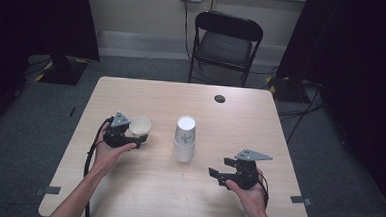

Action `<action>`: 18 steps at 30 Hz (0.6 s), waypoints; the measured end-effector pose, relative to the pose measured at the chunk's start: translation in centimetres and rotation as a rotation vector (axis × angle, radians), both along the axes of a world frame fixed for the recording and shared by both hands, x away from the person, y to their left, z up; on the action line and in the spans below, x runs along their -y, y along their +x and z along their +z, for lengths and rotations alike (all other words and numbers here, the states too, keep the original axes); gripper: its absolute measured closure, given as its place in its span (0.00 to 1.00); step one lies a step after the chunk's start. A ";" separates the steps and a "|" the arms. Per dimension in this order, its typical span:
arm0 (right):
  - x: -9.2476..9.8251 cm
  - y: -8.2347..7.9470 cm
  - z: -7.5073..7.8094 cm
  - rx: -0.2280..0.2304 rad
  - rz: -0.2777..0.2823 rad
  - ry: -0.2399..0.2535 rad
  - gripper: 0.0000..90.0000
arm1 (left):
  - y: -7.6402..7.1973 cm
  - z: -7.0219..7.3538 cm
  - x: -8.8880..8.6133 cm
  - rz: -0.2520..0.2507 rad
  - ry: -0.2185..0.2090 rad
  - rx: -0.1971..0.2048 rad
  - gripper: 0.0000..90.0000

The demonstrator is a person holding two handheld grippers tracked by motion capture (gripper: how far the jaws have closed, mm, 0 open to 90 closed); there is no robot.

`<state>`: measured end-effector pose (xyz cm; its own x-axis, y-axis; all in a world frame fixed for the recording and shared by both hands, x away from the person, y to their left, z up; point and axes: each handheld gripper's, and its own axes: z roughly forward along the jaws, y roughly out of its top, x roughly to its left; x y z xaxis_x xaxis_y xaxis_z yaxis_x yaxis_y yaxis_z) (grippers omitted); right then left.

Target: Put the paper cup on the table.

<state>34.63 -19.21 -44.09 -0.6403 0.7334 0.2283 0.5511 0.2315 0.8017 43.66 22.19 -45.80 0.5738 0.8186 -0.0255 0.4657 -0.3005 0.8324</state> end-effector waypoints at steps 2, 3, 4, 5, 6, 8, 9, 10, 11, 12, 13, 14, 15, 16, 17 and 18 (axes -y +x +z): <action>0.0 0.0 0.0 0.001 -0.001 0.001 0.26 | -0.2 0.1 -0.1 0.004 -0.001 0.001 0.17; 0.0 0.0 0.0 0.001 -0.001 0.002 0.26 | -0.3 0.1 -0.3 -0.008 -0.003 -0.006 0.17; 0.0 0.0 0.1 0.000 -0.001 0.002 0.26 | -0.3 0.1 -0.3 -0.008 -0.003 -0.006 0.17; 0.0 0.0 0.0 0.002 -0.001 0.001 0.26 | -0.5 0.1 -0.4 -0.010 0.008 -0.018 0.18; 0.1 0.0 0.0 0.003 -0.001 -0.002 0.25 | -0.7 0.1 -0.4 -0.004 0.007 -0.012 0.18; 0.1 0.0 0.0 0.006 -0.003 -0.007 0.25 | -1.0 0.2 -0.4 -0.014 0.013 -0.009 0.18; 0.1 0.0 0.0 0.005 -0.004 -0.007 0.25 | -1.2 0.3 -0.5 -0.018 0.015 -0.008 0.17; 0.1 0.0 0.0 0.004 -0.006 -0.006 0.25 | -1.2 0.3 -0.5 -0.018 0.015 -0.008 0.17; 0.1 0.0 0.0 0.003 -0.007 -0.006 0.25 | -1.6 0.5 -0.6 -0.022 0.012 -0.007 0.17; 0.2 0.0 0.0 0.004 -0.008 -0.007 0.25 | -1.8 0.6 -0.7 -0.023 0.010 -0.008 0.17; 0.2 0.0 0.0 0.008 -0.008 -0.007 0.25 | -2.0 0.7 -0.7 -0.022 0.005 -0.010 0.18; 0.2 0.0 0.1 0.008 -0.011 -0.006 0.25 | -2.3 0.8 -0.7 -0.023 -0.001 -0.010 0.18; 0.3 0.1 0.1 0.008 -0.011 -0.006 0.25 | -2.5 0.8 -0.7 -0.024 -0.007 -0.012 0.17; 0.3 0.1 0.1 0.008 -0.011 -0.006 0.25 | -2.5 0.8 -0.7 -0.024 -0.007 -0.012 0.18; 0.3 0.1 0.0 0.010 -0.014 -0.009 0.24 | -2.9 0.9 -0.8 -0.021 -0.021 -0.022 0.18; 0.3 0.1 0.0 0.010 -0.015 -0.011 0.24 | -3.4 1.1 -0.6 -0.043 -0.032 -0.017 0.18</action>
<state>34.72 -19.53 -44.07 -0.6317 0.7451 0.2138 0.5462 0.2321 0.8049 40.21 22.83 -44.73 0.6073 0.7921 -0.0607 0.4669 -0.2940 0.8340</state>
